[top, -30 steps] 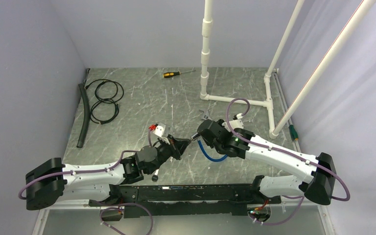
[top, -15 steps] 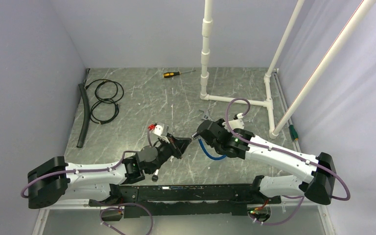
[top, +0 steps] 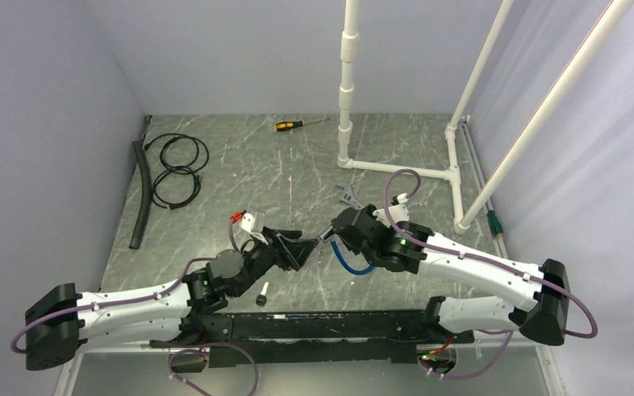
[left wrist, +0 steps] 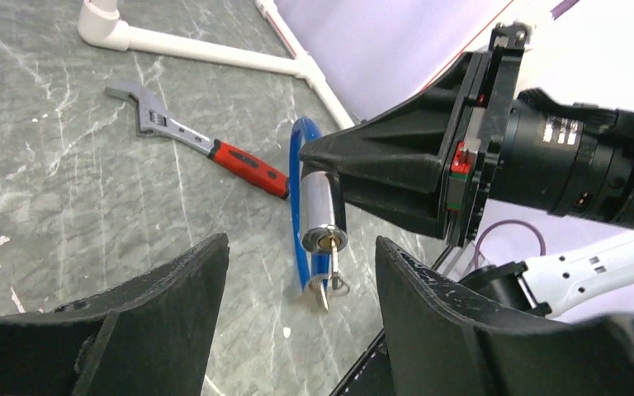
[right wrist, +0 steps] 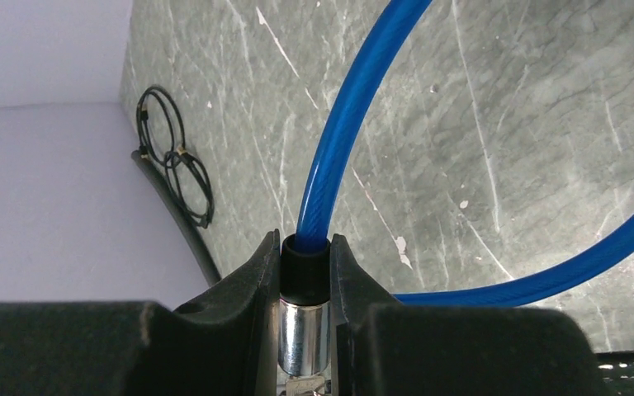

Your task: Unlock with the key

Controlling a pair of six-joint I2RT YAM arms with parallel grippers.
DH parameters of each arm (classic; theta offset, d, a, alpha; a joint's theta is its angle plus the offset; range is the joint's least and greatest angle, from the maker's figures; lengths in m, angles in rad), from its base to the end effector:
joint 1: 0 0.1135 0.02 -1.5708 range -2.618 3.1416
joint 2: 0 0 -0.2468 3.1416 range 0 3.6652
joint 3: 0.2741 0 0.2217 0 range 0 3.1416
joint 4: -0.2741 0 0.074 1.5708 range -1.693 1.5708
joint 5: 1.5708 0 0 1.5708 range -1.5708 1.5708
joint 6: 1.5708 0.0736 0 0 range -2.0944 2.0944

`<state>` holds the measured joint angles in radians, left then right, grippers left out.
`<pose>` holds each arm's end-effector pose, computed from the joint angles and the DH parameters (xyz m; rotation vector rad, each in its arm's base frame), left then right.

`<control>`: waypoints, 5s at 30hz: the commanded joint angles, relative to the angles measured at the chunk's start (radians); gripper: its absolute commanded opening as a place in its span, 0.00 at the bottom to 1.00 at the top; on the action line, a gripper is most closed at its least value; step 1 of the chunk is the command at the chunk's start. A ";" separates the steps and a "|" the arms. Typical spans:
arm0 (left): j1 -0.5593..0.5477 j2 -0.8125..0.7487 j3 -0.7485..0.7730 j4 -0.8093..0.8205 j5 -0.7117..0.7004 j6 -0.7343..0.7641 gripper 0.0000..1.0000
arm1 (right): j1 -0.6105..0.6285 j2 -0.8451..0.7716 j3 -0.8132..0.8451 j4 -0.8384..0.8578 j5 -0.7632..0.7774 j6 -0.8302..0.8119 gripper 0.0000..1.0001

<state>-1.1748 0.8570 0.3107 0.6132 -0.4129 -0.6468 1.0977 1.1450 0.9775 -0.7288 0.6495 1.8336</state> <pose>0.1094 -0.1852 0.2499 0.0709 1.6209 -1.1341 0.1405 0.1767 0.2583 1.0978 2.0809 0.7322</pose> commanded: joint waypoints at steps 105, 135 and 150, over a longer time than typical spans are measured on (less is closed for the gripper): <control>0.003 -0.173 -0.136 -0.096 0.165 -0.255 0.00 | 0.131 -0.249 -0.812 1.594 -0.263 -0.749 0.51; 0.002 -0.120 -0.188 0.035 0.156 -0.271 0.00 | 0.125 -0.027 -0.798 1.813 -0.276 -0.695 0.47; 0.003 -0.147 -0.217 0.052 0.150 -0.283 0.00 | 0.106 0.130 -0.783 2.009 -0.359 -0.668 0.08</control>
<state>-1.1702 0.7235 0.1043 0.6201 -0.2726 -0.9085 1.2011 1.2671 0.1524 1.1603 0.3367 1.1698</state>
